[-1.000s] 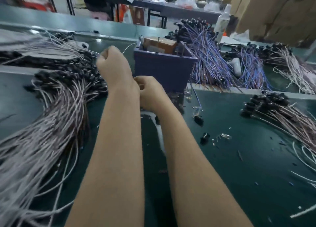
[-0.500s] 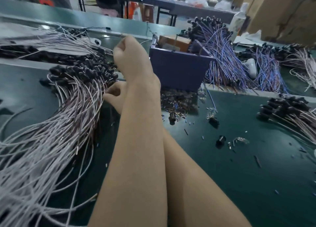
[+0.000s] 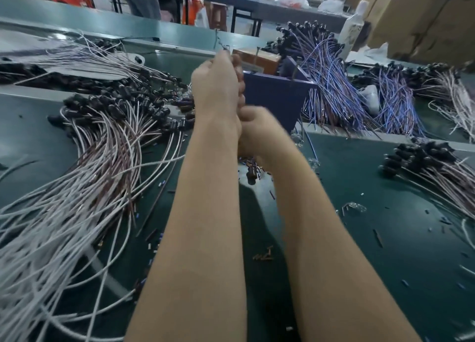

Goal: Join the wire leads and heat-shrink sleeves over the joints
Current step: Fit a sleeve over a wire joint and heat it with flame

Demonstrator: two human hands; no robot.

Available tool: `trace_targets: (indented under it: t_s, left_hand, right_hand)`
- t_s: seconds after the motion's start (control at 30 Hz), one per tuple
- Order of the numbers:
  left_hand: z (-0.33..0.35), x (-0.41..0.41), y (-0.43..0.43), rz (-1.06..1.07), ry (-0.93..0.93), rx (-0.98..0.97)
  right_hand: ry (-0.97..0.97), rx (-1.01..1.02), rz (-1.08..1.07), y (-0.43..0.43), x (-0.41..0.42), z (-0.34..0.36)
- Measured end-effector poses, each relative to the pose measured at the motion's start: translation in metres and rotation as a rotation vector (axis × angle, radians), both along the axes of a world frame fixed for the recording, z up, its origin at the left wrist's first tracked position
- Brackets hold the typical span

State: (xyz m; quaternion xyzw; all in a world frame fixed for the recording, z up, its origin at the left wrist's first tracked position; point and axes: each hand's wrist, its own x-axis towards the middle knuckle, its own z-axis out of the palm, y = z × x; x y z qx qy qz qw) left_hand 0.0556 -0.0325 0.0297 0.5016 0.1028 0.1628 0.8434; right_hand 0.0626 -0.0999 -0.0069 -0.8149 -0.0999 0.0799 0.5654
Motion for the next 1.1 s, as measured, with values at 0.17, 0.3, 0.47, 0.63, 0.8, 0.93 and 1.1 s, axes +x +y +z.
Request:
trace_targets:
  t_s: [0.17,0.3,0.47,0.63,0.8,0.93,1.1]
  left_hand:
    - [0.006,-0.005,-0.012,-0.338,0.05,0.529]
    - [0.003,-0.011,-0.026,-0.515,0.195,0.698]
    - [-0.012,0.001,-0.037,-0.364,0.197,0.457]
    - [-0.024,0.008,-0.04,-0.228,0.107,0.174]
    - [-0.025,0.01,-0.039,-0.113,0.006,0.122]
    - [-0.024,0.008,-0.034,-0.159,-0.138,-0.122]
    - [-0.025,0.008,-0.031,-0.239,-0.194,-0.057]
  right_hand:
    - [-0.251,0.292,-0.326,-0.04,0.005,0.024]
    - [-0.204,0.66,-0.502,-0.059,0.011,0.027]
    - [0.105,0.929,-0.41,-0.064,0.008,0.022]
    - [0.169,0.366,-0.312,-0.072,0.003,0.031]
    - [0.172,-0.129,-0.163,-0.075,-0.007,0.039]
    - [0.194,-0.334,-0.037,-0.071,-0.008,0.04]
    - [0.16,-0.477,0.01,-0.074,-0.01,0.042]
